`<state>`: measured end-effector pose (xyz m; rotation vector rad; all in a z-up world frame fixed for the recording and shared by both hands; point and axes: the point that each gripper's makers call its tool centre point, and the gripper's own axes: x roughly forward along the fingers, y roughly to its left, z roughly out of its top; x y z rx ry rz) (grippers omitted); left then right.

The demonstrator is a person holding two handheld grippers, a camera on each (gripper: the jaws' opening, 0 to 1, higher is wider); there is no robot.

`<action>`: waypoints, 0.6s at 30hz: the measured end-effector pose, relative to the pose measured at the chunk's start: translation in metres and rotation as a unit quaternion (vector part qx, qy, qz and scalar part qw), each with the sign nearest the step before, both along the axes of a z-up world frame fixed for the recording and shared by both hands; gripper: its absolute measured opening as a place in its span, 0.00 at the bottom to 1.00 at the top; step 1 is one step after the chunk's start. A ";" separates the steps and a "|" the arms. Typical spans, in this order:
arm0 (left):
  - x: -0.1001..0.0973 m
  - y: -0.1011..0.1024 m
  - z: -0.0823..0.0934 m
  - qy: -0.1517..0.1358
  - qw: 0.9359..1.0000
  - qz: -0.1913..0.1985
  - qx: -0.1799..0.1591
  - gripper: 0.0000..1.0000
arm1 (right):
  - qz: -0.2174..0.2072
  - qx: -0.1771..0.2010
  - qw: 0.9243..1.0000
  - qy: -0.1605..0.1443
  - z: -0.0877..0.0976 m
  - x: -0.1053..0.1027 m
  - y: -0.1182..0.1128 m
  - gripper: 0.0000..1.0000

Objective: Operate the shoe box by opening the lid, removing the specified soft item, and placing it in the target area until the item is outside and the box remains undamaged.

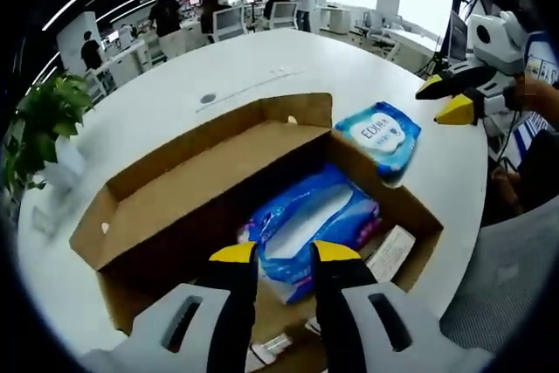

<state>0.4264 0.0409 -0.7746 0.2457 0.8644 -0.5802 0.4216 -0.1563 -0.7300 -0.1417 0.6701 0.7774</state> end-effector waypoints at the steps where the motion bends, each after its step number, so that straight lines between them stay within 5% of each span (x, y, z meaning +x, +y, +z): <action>1: -0.001 0.002 -0.001 0.001 1.000 0.004 -0.001 0.23 | 0.004 -0.001 1.000 0.000 0.000 0.000 0.003 0.31; 18: -0.011 0.016 -0.018 0.021 0.998 0.055 -0.034 0.19 | 0.075 -0.028 0.997 -0.016 -0.002 0.005 0.053 0.30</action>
